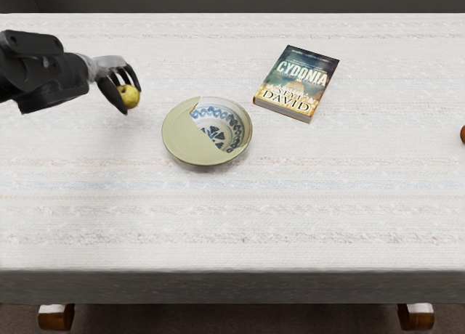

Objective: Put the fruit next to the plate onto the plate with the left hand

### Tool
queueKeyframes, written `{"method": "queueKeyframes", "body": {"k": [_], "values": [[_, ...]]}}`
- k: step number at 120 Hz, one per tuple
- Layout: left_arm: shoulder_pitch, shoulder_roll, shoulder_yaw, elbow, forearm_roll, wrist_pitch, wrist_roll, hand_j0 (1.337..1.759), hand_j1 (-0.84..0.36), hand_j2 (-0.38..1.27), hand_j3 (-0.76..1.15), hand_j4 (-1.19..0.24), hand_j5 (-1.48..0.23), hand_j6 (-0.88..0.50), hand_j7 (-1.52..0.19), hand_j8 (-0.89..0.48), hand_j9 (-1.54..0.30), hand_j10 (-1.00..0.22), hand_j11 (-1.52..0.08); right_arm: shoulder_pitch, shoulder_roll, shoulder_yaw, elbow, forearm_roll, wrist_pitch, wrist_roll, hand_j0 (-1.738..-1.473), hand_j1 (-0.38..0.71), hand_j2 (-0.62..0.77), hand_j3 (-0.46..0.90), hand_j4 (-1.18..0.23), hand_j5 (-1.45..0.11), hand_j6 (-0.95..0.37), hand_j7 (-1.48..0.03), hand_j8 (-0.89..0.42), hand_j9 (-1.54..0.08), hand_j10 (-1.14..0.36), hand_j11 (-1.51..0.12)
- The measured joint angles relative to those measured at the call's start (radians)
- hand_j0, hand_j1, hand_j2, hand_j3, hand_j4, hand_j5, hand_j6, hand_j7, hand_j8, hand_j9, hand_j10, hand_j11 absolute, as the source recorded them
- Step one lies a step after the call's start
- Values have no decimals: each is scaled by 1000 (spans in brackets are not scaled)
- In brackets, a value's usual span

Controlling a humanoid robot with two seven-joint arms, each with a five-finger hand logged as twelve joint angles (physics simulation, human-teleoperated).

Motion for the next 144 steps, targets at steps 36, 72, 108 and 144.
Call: {"method": "queueKeyframes", "body": {"k": [36, 72, 108, 144], "values": [[-22, -11, -207, -36, 31, -103, 5, 1657, -313, 345, 0, -594, -871, -447, -859, -506, -851, -649, -850, 0, 0, 0, 0, 0, 0, 0, -1658, -331, -3, 0, -15, -20, -15, -20, -15, -20, -15, -20], [1, -84, -273, -20, 49, -96, 5, 1656, -280, 236, 0, -598, -872, -450, -863, -517, -857, -647, -858, 0, 0, 0, 0, 0, 0, 0, -1658, -331, -3, 0, -15, -20, -15, -20, -15, -20, -15, -20], [33, -111, -242, -10, 60, -58, 4, 1656, -184, 162, 0, -494, -707, -390, -705, -442, -703, -529, -704, 0, 0, 0, 0, 0, 0, 0, -1658, -331, -3, 0, -15, -20, -15, -20, -15, -20, -15, -20], [14, -81, -242, -12, 62, -56, 4, 1658, 208, 41, 0, -130, -183, -107, -183, -118, -182, -138, -182, 0, 0, 0, 0, 0, 0, 0, -1658, -331, -3, 0, -15, -20, -15, -20, -15, -20, -15, -20]]}}
